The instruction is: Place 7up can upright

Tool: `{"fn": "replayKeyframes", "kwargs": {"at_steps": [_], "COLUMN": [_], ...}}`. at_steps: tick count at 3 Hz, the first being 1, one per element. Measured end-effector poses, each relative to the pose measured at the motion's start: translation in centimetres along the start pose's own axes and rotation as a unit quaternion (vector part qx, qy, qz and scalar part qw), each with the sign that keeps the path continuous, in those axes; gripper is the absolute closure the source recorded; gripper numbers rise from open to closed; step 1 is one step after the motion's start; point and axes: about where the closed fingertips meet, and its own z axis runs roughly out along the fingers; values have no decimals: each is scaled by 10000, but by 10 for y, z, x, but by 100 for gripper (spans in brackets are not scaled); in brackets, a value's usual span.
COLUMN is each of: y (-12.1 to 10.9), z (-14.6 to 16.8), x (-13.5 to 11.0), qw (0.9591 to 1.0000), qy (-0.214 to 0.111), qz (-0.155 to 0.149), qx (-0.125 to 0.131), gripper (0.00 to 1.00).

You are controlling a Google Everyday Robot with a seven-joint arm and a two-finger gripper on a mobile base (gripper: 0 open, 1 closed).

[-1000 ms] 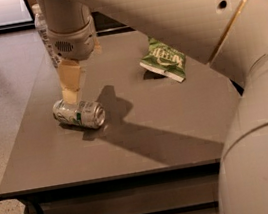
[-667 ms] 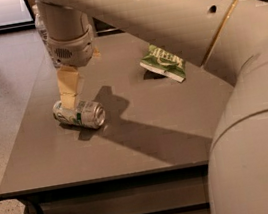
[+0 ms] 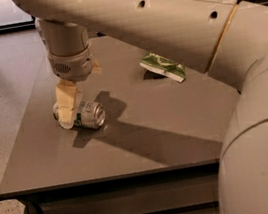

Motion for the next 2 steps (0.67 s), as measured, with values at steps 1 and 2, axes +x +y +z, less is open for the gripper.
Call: {"fn": "replayKeyframes", "kwargs": {"at_steps": [1, 2], "y": [8, 15], "z": [13, 24], "x": [-9, -19], "qw": [9999, 9998], "qy": [-87, -132], "qz": [-13, -25], "qx": [-80, -144], "gripper": [0, 0]}}
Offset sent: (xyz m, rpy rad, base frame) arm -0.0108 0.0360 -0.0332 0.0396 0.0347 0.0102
